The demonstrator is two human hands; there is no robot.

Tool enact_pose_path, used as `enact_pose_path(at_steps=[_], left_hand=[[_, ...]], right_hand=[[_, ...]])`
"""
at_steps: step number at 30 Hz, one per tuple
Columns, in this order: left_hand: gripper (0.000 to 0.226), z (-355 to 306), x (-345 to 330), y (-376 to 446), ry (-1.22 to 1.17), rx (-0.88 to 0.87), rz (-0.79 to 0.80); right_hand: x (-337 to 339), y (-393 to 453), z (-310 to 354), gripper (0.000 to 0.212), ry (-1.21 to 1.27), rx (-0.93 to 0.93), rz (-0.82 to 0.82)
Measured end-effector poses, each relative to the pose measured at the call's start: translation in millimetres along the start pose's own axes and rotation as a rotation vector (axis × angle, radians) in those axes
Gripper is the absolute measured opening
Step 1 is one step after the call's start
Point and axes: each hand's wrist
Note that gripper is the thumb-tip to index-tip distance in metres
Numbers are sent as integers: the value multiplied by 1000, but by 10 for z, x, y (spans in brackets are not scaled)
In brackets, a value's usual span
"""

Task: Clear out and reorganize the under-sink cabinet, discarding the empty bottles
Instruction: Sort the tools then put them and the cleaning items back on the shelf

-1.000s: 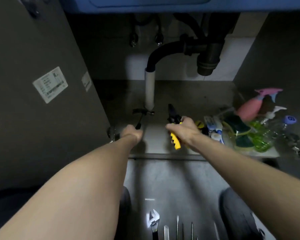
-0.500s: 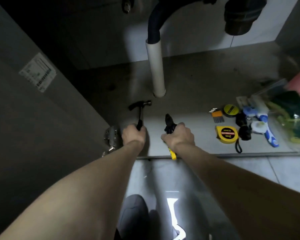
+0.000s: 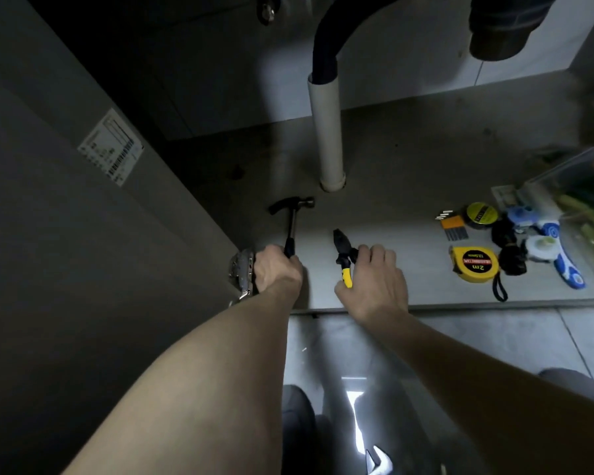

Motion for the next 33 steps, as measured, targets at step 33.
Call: enact_pose_path(at_steps=[33], left_hand=[[35,495,-229,-640,-81,-180,-92]], right_hand=[[-94,119,344,67,246,146,196]])
Point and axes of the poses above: each hand's wrist, its own y-axis towards the middle knuckle, its own x-axis out of the back of the hand, z = x × y, and after that the axes turned 3 degrees about y, right-handed
